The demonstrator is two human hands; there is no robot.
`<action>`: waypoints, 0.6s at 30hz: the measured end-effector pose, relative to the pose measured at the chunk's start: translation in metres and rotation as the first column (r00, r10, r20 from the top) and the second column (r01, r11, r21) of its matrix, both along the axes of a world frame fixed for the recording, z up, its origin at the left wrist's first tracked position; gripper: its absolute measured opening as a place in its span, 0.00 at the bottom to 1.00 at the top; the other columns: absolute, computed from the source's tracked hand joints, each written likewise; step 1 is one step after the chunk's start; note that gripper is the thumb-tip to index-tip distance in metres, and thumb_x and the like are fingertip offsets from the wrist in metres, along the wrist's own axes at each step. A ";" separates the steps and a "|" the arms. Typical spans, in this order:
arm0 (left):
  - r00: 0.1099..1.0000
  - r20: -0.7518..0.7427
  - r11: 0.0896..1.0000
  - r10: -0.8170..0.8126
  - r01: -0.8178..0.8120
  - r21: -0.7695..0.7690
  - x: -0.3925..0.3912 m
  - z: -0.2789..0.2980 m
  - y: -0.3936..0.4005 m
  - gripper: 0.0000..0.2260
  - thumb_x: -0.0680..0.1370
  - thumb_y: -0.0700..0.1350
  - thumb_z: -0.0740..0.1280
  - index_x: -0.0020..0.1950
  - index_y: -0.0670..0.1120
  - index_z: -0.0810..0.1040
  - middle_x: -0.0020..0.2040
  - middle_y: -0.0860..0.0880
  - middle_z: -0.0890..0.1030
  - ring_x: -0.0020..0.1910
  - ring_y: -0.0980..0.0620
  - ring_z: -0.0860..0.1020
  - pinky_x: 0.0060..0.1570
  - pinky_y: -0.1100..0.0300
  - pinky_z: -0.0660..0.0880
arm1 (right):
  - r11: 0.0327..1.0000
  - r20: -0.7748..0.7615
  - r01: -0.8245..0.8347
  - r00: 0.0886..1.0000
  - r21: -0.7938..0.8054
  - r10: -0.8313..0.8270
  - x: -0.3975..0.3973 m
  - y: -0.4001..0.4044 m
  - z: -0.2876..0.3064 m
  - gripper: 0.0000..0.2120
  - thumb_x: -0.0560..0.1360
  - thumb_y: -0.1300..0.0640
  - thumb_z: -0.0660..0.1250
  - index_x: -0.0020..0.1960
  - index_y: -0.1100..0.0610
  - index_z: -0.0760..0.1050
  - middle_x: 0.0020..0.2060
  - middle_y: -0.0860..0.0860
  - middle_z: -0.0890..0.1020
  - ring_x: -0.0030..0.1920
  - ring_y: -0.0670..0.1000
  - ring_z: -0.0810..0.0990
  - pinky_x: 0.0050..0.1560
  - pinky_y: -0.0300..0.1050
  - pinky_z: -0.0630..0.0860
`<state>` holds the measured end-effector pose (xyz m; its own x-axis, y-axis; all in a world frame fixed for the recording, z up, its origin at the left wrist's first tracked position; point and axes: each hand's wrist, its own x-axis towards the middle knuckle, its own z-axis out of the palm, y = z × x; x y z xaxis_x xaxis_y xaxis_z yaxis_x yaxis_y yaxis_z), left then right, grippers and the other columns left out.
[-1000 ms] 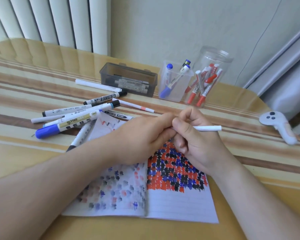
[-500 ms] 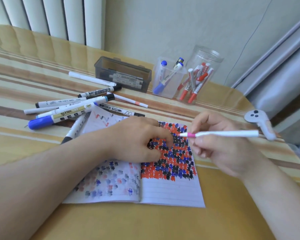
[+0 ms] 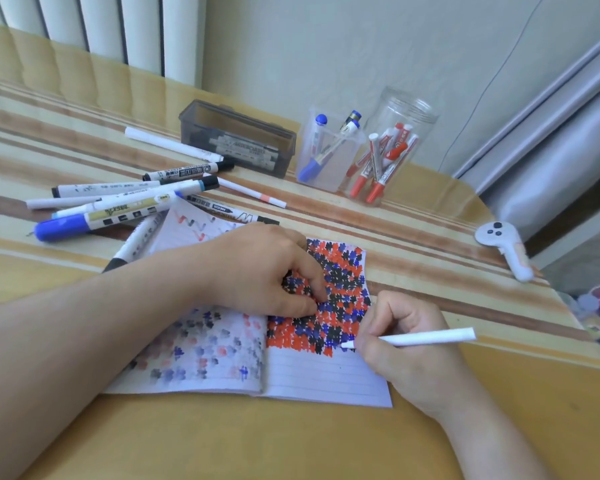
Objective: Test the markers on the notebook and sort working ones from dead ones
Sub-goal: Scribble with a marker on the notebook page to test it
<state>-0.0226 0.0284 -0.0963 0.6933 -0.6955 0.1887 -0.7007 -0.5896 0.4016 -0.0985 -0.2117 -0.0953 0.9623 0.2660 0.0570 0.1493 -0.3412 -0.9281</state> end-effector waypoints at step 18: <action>1.000 0.021 1.000 -0.004 0.004 -0.003 0.003 -0.002 0.000 0.12 0.75 0.65 0.69 0.57 0.68 0.81 0.44 0.61 0.74 0.47 0.62 0.73 0.46 0.63 0.68 | 0.995 0.033 -0.033 0.999 -0.092 0.036 -0.001 0.001 -0.002 0.08 0.62 0.55 0.69 0.30 0.50 0.69 0.30 0.57 0.77 0.31 0.51 0.71 0.29 0.45 0.67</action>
